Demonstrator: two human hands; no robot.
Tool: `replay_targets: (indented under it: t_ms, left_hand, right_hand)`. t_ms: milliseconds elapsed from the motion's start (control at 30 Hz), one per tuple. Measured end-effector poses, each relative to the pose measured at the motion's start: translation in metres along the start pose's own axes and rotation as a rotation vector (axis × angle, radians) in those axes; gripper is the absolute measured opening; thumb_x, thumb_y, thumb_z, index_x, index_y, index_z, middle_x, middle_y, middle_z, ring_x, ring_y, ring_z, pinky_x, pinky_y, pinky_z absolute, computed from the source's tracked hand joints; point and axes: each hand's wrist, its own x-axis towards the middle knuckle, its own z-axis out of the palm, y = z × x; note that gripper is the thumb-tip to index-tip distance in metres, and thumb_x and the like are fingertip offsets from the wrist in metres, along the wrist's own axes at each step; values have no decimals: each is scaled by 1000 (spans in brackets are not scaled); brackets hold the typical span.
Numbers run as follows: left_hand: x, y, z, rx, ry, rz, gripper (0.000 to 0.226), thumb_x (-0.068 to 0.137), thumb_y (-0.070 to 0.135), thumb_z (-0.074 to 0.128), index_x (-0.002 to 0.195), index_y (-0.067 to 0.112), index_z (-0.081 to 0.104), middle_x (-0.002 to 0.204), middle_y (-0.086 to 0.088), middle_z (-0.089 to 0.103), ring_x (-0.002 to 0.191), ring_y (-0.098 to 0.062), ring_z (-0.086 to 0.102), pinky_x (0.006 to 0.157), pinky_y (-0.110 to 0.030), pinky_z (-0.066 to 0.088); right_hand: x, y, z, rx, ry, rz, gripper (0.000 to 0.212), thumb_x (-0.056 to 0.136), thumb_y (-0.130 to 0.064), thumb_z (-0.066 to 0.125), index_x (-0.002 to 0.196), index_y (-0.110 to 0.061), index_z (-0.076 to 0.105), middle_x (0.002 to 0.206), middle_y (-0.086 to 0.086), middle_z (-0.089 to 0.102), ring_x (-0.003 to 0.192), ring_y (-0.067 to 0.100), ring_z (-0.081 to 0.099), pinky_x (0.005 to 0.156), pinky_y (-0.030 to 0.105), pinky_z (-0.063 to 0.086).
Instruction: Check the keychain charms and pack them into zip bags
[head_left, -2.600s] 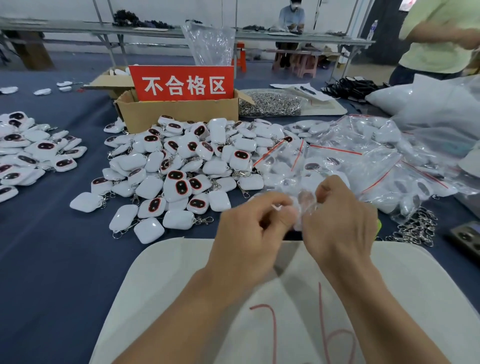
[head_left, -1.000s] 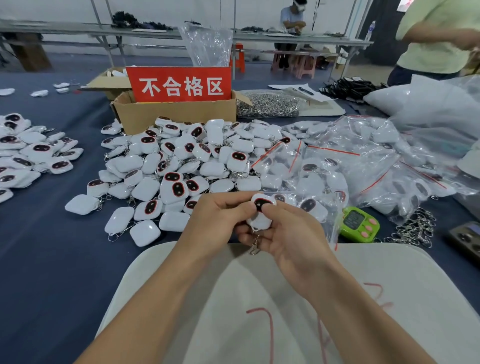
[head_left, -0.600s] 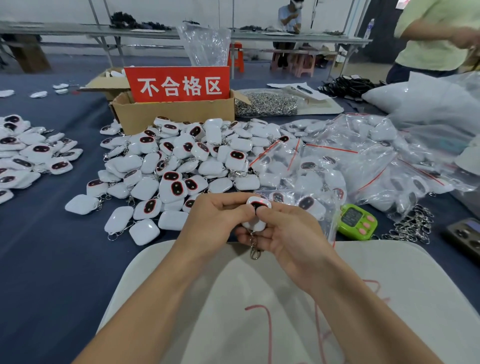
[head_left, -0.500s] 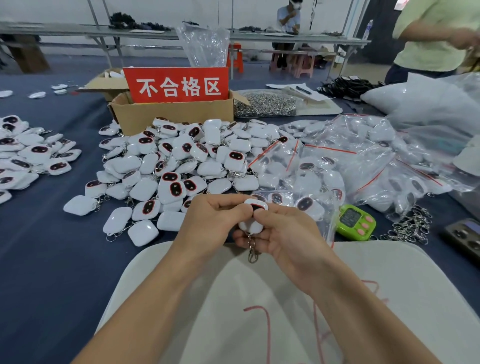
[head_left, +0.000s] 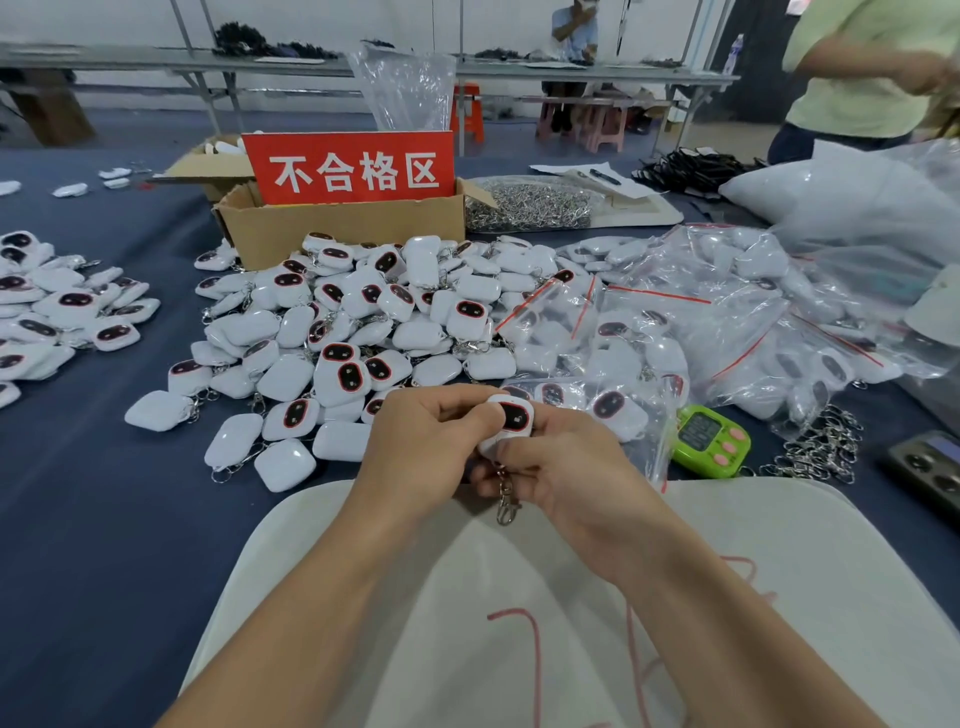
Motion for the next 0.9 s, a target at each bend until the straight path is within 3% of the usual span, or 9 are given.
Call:
replay_targets:
  t_ms: [67,167,233,333,433,567,667,767,900]
  left_hand:
    - [-2,3,1,-32,-31,-2,19,89,11,72,85,26,85,62,-13,68,39,-20,50,46,-27,50]
    - [-4,5,1,-54,-60,-3,15,86,13,73,91,22,84,74,-32,67,49,-29,54,56,-43,58]
    - [-5,5,1,-46,-57,-6,18,89,8,71,93,19,84,73,-31,66,50,-30,54,57,-43,59]
    - [-5,6,0,-28,-31,33,20,88,7,72,91,23,85,70,-13,75,50,-28,65,58,-33,58]
    - [-3,3,-5,156,110,137,20,82,16,79,89,34,84,80,8,79,76,-10,77,77,-29,61]
    - [-9,4,-3,422,212,174,29,72,34,77,98,47,78,83,29,74,86,4,71,87,-32,58]
    - [-15,8,2,464,249,255,51,75,23,84,101,63,67,88,42,68,90,13,66,87,-16,52]
    - [-15,9,2,416,255,263,50,78,17,86,92,61,68,84,48,64,92,20,63,86,-2,43]
    - [-14,9,2,425,256,302,56,80,16,86,94,65,63,82,50,63,92,20,63,85,0,41]
  right_hand:
    - [0,1,0,-45,38,-3,26,87,19,51,101,7,70,80,19,67,64,24,62,62,34,52]
    - [0,1,-2,-119,91,5,21,88,15,54,104,12,66,78,22,65,61,26,59,69,46,41]
    - [0,-1,-3,-136,89,18,21,88,15,54,103,10,68,78,20,66,61,25,60,70,46,41]
    - [-1,-2,-2,-139,117,-1,22,90,10,57,102,1,73,77,16,67,64,23,60,66,37,49]
    - [-1,-3,-3,-133,226,-68,19,91,0,64,99,-10,79,83,10,73,73,21,62,79,40,53]
    - [-3,-8,-2,-230,329,-241,31,90,1,65,88,-24,83,84,-1,80,73,9,68,72,20,54]
    - [-3,-7,-1,-414,426,-341,34,86,2,69,83,-29,83,78,-8,78,71,9,72,67,17,55]
    - [-2,-5,-1,-454,460,-341,29,83,0,74,89,-27,82,81,-13,78,76,8,73,72,18,57]
    - [-3,-7,-1,-459,453,-345,29,82,-1,77,86,-30,81,82,-16,78,79,4,73,73,15,56]
